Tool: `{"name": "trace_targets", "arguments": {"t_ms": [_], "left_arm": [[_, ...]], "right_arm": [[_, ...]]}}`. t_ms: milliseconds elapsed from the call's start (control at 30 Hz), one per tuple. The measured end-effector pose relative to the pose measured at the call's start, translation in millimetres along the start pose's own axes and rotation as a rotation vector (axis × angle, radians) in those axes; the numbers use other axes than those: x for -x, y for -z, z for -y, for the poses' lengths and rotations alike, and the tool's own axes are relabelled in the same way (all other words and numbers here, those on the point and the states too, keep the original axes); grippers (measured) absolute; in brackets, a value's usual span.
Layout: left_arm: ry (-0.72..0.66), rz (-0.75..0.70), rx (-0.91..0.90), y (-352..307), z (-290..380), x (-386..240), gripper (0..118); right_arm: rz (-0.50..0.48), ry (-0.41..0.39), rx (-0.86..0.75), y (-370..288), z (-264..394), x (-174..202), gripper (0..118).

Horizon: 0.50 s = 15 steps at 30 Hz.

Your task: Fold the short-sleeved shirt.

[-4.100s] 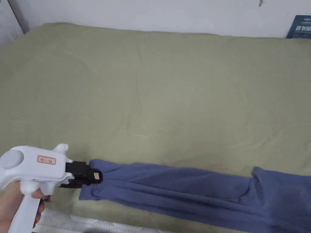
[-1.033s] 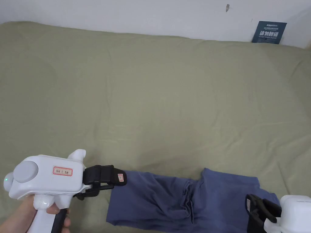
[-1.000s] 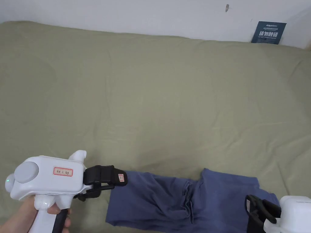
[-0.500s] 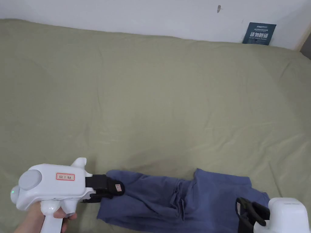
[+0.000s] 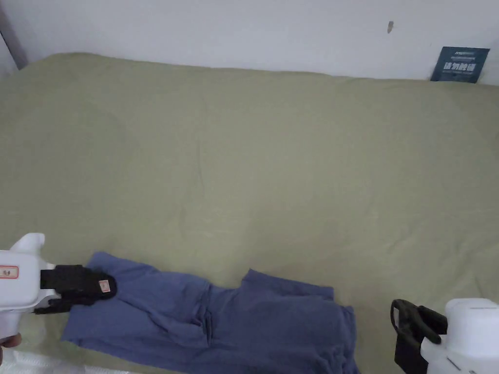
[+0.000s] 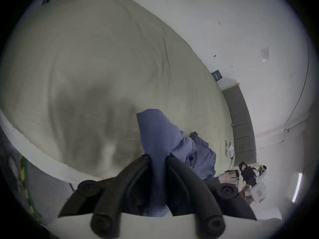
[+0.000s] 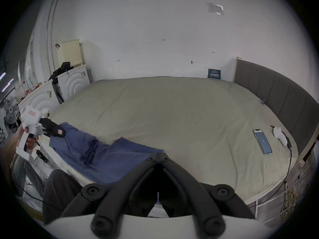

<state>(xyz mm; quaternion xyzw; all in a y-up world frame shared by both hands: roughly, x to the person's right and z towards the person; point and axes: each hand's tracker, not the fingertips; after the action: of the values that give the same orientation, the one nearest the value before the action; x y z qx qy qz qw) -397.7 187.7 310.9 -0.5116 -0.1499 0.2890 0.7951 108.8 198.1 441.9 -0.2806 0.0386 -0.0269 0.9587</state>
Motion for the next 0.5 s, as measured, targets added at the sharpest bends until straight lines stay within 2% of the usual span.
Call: {"name": "trace_targets", "arguments": {"t_ms": [200,367,500], "left_arm": [[0.107,-0.022,0.005,-4.1,13.1,-63.3,11],[0.324,-0.102,0.030,28.0,36.7,-142.4,11],[0.404,-0.106,0.101,63.9,55.6,-198.8,11]], "right_arm": [[-0.026,-0.005,-0.004,-3.8,3.2,6.9,0],[-0.010,0.015,-0.011,-14.0,7.0,-3.3,0],[0.017,0.038,-0.015,-20.7,10.6,-18.2,0]]}}
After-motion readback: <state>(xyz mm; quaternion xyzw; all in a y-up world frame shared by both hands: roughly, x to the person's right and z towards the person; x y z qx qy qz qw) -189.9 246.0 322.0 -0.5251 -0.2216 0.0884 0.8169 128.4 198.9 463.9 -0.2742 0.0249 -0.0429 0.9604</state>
